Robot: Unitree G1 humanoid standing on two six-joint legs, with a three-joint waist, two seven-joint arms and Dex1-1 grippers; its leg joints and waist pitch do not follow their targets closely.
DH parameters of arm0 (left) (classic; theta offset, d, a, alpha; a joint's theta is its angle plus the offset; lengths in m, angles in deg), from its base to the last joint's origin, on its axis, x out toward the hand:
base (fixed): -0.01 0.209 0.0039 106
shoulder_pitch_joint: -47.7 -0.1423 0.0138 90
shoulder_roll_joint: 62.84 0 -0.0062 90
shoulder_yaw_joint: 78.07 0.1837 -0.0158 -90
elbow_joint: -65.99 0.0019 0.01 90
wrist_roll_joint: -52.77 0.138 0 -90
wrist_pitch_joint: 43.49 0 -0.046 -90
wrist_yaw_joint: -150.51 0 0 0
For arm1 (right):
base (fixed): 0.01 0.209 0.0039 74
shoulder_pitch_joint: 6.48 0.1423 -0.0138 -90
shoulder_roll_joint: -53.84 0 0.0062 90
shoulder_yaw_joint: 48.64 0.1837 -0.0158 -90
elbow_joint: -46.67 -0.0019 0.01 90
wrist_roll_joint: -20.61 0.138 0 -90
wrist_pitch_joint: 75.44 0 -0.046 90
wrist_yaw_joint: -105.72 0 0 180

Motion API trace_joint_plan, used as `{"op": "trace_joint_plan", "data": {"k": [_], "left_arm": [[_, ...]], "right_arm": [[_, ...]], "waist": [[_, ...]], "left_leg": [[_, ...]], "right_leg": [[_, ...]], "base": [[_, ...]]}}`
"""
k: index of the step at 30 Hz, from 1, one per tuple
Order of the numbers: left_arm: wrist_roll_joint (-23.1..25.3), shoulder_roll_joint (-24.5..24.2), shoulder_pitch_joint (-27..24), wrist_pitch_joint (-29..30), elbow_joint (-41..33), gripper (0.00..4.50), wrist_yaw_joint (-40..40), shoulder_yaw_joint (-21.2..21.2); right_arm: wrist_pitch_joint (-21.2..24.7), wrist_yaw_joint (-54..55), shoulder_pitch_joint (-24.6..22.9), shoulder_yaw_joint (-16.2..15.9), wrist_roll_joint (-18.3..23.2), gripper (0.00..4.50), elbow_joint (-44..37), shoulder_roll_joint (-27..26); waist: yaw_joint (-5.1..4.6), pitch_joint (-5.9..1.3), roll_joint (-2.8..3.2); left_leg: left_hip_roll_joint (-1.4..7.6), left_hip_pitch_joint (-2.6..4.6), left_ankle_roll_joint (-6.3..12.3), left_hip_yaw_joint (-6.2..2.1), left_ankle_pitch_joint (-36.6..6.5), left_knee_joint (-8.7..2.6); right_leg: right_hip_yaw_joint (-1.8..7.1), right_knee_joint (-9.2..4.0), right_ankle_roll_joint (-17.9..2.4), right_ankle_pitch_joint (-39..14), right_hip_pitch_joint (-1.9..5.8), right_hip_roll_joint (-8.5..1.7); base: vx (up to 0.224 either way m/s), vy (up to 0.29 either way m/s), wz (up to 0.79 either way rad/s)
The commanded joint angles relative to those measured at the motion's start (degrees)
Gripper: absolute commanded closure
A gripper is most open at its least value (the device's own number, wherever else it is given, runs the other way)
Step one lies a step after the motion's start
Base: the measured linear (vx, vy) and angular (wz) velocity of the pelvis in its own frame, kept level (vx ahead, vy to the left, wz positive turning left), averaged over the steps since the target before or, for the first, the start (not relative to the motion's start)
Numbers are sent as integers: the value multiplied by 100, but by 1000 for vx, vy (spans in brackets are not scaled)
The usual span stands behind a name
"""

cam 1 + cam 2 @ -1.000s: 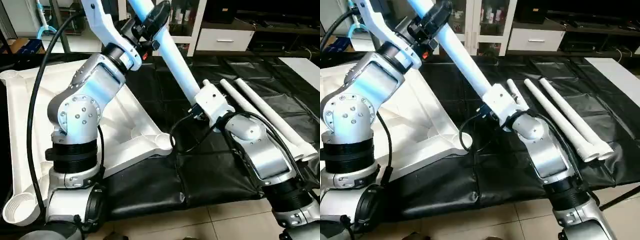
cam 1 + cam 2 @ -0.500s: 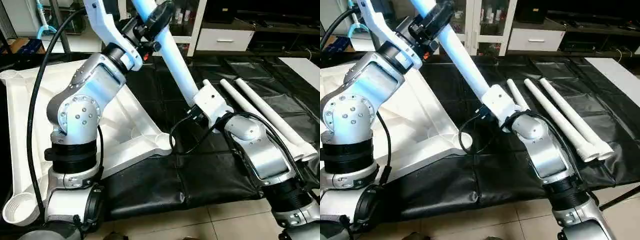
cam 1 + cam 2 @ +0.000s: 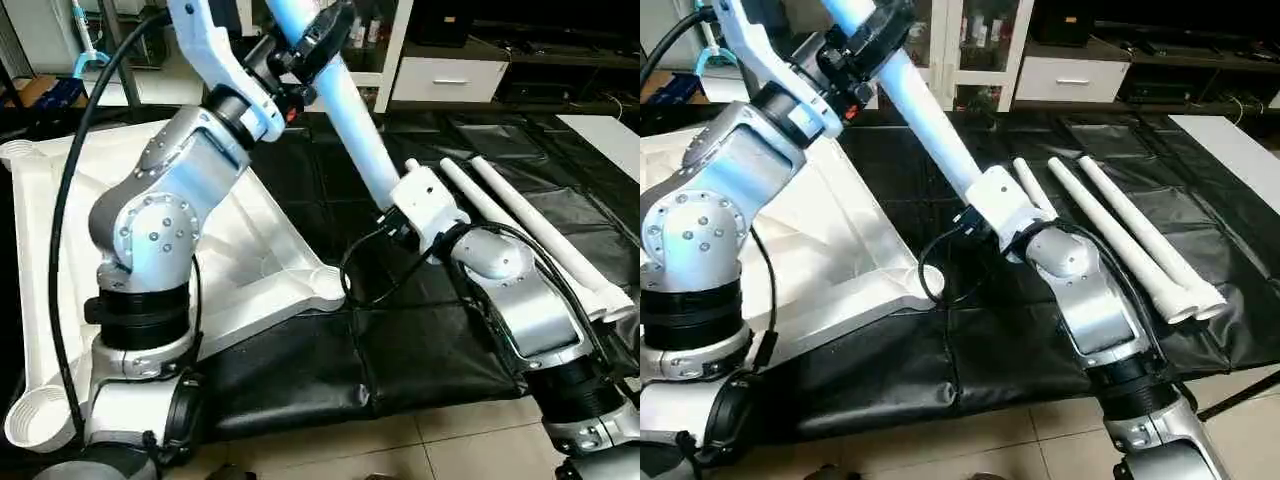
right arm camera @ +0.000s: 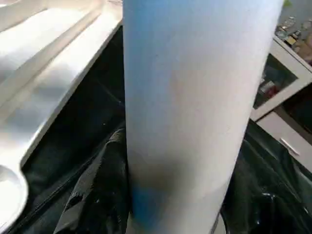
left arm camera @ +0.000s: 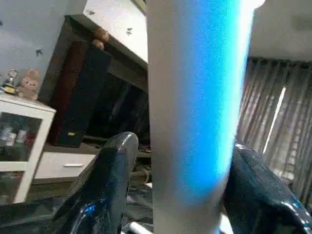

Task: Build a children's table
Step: Pick table leg

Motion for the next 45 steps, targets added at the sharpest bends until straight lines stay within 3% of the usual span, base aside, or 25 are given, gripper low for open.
{"op": "trace_joint_plan", "data": {"k": [1, 3, 6, 8, 9, 11, 13, 15, 17, 18, 19, 20, 21, 23, 24, 26, 32, 33, 34, 36, 37, 41, 45], "left_arm": [[138, -24, -53, -29, -48, 140, -12, 75], [114, -33, -65, 10, -63, 139, -50, 88], [91, -124, -247, 97, -288, 139, -303, 303], [-54, -98, -394, 114, -463, 139, -436, 327], [-54, -98, -394, 114, -463, 139, -436, 327], [46, -444, -681, 206, -589, 139, -748, 493], [644, -1033, -1022, 144, -522, 139, -1017, 920], [997, -1309, -1169, 94, -440, 139, -1094, 1149], [1906, -1935, -1546, -301, -90, 139, -1230, 1718], [2292, -2231, -1753, -504, 27, 139, -1353, 2007], [2598, -2482, -1917, -632, 122, 139, -1447, 2268], [2844, -2686, -2047, -773, 173, 139, -1556, 2503], [2844, -2686, -2047, -773, 173, 139, -1556, 2503], [3241, -3089, -2247, -1000, 189, 139, -1834, 2975], [3383, -3252, -2352, -1111, 203, 139, -2004, 3167], [3430, -3311, -2438, -1154, 204, 139, -2088, 3256], [3799, -3260, -2541, -1471, 436, 139, -2111, 3360], [3925, -3226, -2586, -1623, 586, 139, -2053, 3372], [3947, -3224, -2593, -1643, 602, 139, -2040, 3376], [4061, -3213, -2628, -1759, 681, 139, -1982, 3403], [4135, -3216, -2645, -1857, 714, 139, -1938, 3428], [4196, -3219, -2737, -1961, 731, 139, -2070, 3472], [3707, -2955, -2898, -1863, 514, 139, -2352, 3176]], "right_arm": [[106, 424, 186, 536, 155, 259, 192, -118], [126, 623, 258, 732, 199, 259, 297, -181], [83, 1230, 593, 1737, 742, 259, 886, -373], [163, 998, 761, 2502, 1700, 259, 1191, -555], [163, 998, 761, 2502, 1700, 259, 1191, -555], [612, 295, 801, 3112, 2822, 259, 1175, -620], [1085, -362, 748, 3499, 3666, 259, 1050, -579], [1279, -582, 717, 3630, 3950, 259, 991, -552], [1776, -1009, 638, 3957, 4652, 260, 913, -484], [2053, -1109, 628, 4161, 5019, 260, 898, -465], [2262, -1169, 623, 4322, 5303, 260, 892, -451], [2402, -1134, 643, 4460, 5501, 260, 919, -451], [2402, -1134, 643, 4460, 5501, 260, 919, -451], [2622, -1058, 674, 4681, 5925, 260, 986, -434], [2752, -1029, 690, 4799, 6147, 260, 1037, -418], [2860, -1021, 691, 4878, 6291, 260, 1080, -403], [3073, -1044, 584, 4815, 6389, 260, 1024, -360], [2645, -805, 518, 4419, 5608, 260, 947, -309], [2535, -755, 500, 4306, 5415, 260, 938, -285], [1837, -485, 374, 3575, 4270, 260, 872, -113], [1394, -398, 234, 2977, 3616, 260, 748, 65], [948, -310, -22, 2472, 3161, 260, 426, 87], [477, -184, -308, 1993, 2586, 260, 321, 91]], "waist": [[-26, -398, 20], [-22, -405, 23], [-23, -412, 29], [-11, -418, 36], [-9, -422, 40], [-15, -441, 41], [-16, -437, 51], [-30, -429, 54], [-24, -413, 84], [-18, -418, 61], [-18, -409, 83], [0, -418, 108], [-6, -415, 108], [33, -418, 124], [30, -407, 115], [45, -405, 126], [43, -401, 91], [40, -400, 80], [25, -388, 82], [22, -387, 70], [17, -390, 62], [5, -390, 58], [-11, -392, 76]], "left_leg": [[271, 205, -394, -147, -1366, -414], [266, 222, -433, -148, -1383, -411], [260, 234, -484, -133, -1365, -409], [255, 231, -452, -126, -1347, -404], [251, 225, -425, -125, -1344, -407], [248, 206, -266, -131, -1263, -403], [260, 175, -188, -138, -1076, -414], [266, 183, -158, -139, -1051, -418], [279, 213, -259, -141, -1180, -439], [282, 231, -276, -140, -1227, -442], [292, 225, -326, -156, -1284, -466], [303, 269, -403, -156, -1310, -466], [300, 262, -427, -161, -1323, -476], [300, 304, -527, -146, -1385, -478], [293, 287, -519, -144, -1423, -484], [295, 293, -602, -135, -1506, -490], [285, 261, -652, -147, -1602, -488], [286, 253, -651, -149, -1593, -488], [285, 244, -703, -152, -1596, -491], [293, 231, -783, -162, -1585, -492], [287, 239, -797, -163, -1633, -488], [290, 238, -595, -167, -1718, -482], [301, 238, -547, -151, -1646, -490]], "right_leg": [[248, -455, -773, -1305, 187, -358], [240, -445, -778, -1308, 181, -348], [239, -435, -750, -1239, 173, -346], [241, -418, -765, -1095, 183, -338], [236, -417, -765, -1055, 195, -335], [227, -393, -796, -802, 242, -325], [220, -379, -803, -691, 256, -334], [220, -398, -768, -825, 250, -326], [221, -439, -709, -1217, 213, -333], [218, -450, -685, -1314, 200, -334], [222, -450, -634, -1465, 197, -346], [218, -447, -652, -1492, 160, -354], [213, -444, -676, -1483, 155, -346], [207, -437, -813, -1417, 112, -361], [211, -445, -825, -1455, 119, -363], [214, -432, -854, -1525, 105, -379], [220, -456, -808, -1819, 109, -415], [217, -457, -803, -1841, 107, -417], [211, -465, -760, -1945, 89, -410], [202, -467, -706, -2037, 78, -424], [209, -474, -688, -2096, 76, -437], [235, -493, -674, -2050, 72, -421], [242, -460, -796, -1696, 80, -392]], "base": [[0, 0, 0], [0, 0, 0], [0, 0, 0], [0, 0, 0], [0, 0, 0], [0, 0, 0], [0, 0, 0], [0, 0, 0], [0, 0, 0], [0, 0, 0], [0, 0, 0], [0, 0, 0], [0, 0, 0], [0, 0, 0], [0, 0, 0], [0, 0, 0], [0, 0, 0], [0, 0, 0], [0, 0, 0], [0, 0, 0], [0, 0, 0], [0, 0, 0], [0, 0, 0]]}}
